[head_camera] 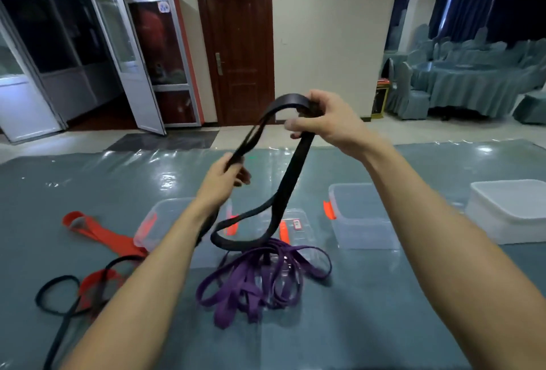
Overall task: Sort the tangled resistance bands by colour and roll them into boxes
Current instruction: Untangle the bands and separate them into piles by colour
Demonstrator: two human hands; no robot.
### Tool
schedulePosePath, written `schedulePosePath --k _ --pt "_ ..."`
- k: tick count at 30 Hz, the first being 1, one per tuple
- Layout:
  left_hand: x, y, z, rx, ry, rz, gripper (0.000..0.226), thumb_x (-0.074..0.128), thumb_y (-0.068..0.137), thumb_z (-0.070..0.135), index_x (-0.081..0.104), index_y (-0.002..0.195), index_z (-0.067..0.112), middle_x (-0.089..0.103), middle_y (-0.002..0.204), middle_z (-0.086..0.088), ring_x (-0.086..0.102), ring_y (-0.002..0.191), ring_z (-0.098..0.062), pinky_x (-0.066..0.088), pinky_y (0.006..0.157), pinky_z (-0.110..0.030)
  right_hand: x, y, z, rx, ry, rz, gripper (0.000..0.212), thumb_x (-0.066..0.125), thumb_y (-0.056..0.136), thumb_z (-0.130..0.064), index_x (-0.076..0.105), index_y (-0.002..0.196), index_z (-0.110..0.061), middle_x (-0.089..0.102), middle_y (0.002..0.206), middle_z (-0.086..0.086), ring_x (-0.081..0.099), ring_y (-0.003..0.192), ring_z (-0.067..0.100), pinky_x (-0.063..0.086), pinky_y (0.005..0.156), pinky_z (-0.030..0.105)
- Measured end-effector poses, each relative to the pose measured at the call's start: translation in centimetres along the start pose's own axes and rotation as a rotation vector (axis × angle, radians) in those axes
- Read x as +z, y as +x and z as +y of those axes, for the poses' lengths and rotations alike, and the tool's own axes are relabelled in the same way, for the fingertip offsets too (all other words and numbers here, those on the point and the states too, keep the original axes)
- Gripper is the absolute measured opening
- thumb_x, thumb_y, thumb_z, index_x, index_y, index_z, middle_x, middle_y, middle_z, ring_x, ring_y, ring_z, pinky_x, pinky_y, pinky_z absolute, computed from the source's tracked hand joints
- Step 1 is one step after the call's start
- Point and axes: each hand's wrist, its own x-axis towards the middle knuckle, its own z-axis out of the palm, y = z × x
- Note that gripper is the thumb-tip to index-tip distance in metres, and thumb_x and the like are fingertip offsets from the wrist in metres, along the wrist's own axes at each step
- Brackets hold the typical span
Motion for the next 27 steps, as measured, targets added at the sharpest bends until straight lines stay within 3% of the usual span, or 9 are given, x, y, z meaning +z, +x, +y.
schedulePosePath --k 3,5,7,9,10,14,19,23,27 --pt "2.4 0.6 3.1 0.043 -0.017 0.260 0.024 0.048 0.100 0.048 0.057 0.088 0.029 0.063 0.062 0.011 0.054 0.057 -0.004 0.044 0.062 -0.027 -4.0 0.2 0.3 -0.036 0.034 -0.016 0.028 0.084 0.089 -0.025 0.064 0.098 -0.009 0.065 0.076 0.005 0.067 0.073 0.025 0.065 0.090 0.054" --pt "3.5 0.5 5.4 0.033 -0.039 0.315 0.029 0.048 0.095 0.055 0.051 0.080 0.031 0.052 0.061 0.015 0.045 0.057 -0.003 0.038 0.064 -0.030 -5.8 0.2 0.8 -0.011 -0.152 -0.091 0.034 0.080 0.094 -0.038 0.064 0.100 -0.009 0.069 0.080 0.012 0.072 0.075 0.034 0.063 0.091 0.059" --pt "4.7 0.4 7.5 0.028 -0.010 0.285 0.027 0.053 0.095 0.054 0.053 0.079 0.032 0.053 0.065 0.017 0.047 0.061 -0.003 0.040 0.068 -0.031 -7.1 -0.4 1.5 0.062 -0.261 -0.287 0.035 0.083 0.093 -0.040 0.070 0.102 -0.009 0.075 0.080 0.009 0.078 0.078 0.033 0.065 0.080 0.049" --pt "6.1 0.2 9.2 0.058 0.053 0.214 0.006 0.058 0.096 0.037 0.056 0.097 0.031 0.058 0.081 0.015 0.050 0.072 -0.006 0.043 0.073 -0.029 -7.9 -1.0 2.4 0.072 -0.187 -0.361 0.024 0.089 0.089 -0.033 0.076 0.098 -0.015 0.076 0.076 -0.001 0.077 0.072 0.024 0.063 0.067 0.031" --pt "6.8 0.3 9.6 0.061 0.079 0.164 0.015 0.057 0.096 0.026 0.052 0.111 0.026 0.058 0.089 0.012 0.051 0.078 -0.006 0.044 0.075 -0.026 -8.1 -1.2 3.0 0.066 -0.137 -0.347 0.020 0.090 0.088 -0.029 0.078 0.097 -0.016 0.076 0.073 -0.003 0.075 0.068 0.020 0.062 0.066 0.029" --pt "8.6 -0.8 10.2 0.027 0.249 0.020 0.045 0.047 0.098 -0.010 0.033 0.133 0.013 0.056 0.107 0.007 0.052 0.094 -0.002 0.046 0.071 -0.007 -7.7 -1.9 6.1 0.155 -0.117 -0.387 0.021 0.090 0.088 -0.015 0.071 0.093 -0.005 0.062 0.062 0.000 0.059 0.050 0.020 0.060 0.060 0.040" --pt "9.0 -2.3 6.8 0.014 0.220 -0.066 0.046 0.072 0.099 -0.003 0.052 0.139 0.007 0.066 0.119 -0.002 0.065 0.109 -0.014 0.052 0.102 -0.029 -7.4 -1.4 7.7 0.148 -0.110 -0.274 0.050 0.092 0.077 -0.057 0.061 0.076 -0.018 0.045 0.064 0.009 0.049 0.055 0.023 0.047 0.051 0.033" --pt "8.4 -5.0 -0.3 -0.172 0.357 -0.090 0.098 0.099 0.079 0.033 0.043 0.160 0.027 0.053 0.156 0.001 0.051 0.144 -0.014 0.043 0.122 -0.039 -5.9 0.0 8.4 0.124 -0.146 -0.264 0.052 0.086 0.080 -0.064 0.052 0.067 -0.027 0.040 0.060 -0.001 0.049 0.053 0.021 0.047 0.052 0.033" --pt "7.8 -9.2 -8.4 -0.476 0.441 -0.062 0.141 0.105 0.068 0.037 0.011 0.170 0.014 0.026 0.172 -0.008 0.031 0.159 -0.027 0.033 0.130 -0.049 -4.6 0.5 9.8 0.141 -0.194 -0.215 0.054 0.085 0.081 -0.064 0.050 0.063 -0.026 0.044 0.057 -0.002 0.055 0.050 0.021 0.048 0.054 0.032"
